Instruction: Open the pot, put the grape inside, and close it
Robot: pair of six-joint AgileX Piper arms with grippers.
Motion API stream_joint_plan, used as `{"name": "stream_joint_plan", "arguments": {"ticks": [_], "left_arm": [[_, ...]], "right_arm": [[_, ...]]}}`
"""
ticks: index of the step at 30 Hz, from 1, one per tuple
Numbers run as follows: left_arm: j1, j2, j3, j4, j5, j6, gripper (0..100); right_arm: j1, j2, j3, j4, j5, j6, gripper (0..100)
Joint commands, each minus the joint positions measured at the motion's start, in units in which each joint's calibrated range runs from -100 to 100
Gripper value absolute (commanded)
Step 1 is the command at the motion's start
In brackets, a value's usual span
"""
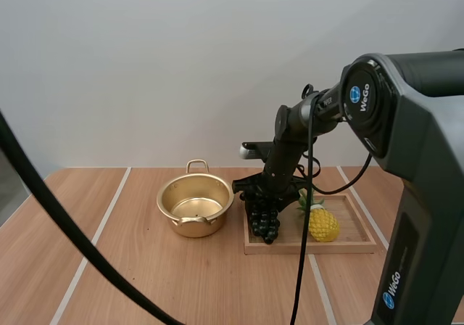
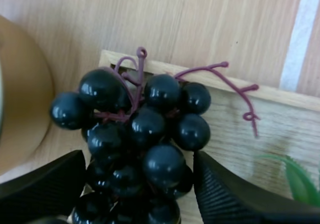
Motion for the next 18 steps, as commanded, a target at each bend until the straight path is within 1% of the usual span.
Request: {"name": "stream_joint_plan", "arguments": {"ticks": [1, 15, 16, 18], "left_arm": [[0.00, 0.4, -0.2, -0.8, -1.0, -0.2, 0], [0.00, 0.4, -0.2, -0.8, -1.1, 0.1, 0], [0.00, 0.4, -0.2, -0.8, -1.1, 0.1, 0], [0.00, 0.4, -0.2, -0.8, -1.1, 0.1, 0]], "right_arm": [[-0.2, 0.7, 0.3, -1.3, -0.3, 0.1, 100], [-0.2, 0.8, 0.3, -2.5, -0.7, -0.1, 100], [-0.2, 0.8, 0.3, -2.5, -0.7, -0.2, 97], [-0.2, 0.8, 0.3, -2.5, -0.5, -0.2, 53]]}}
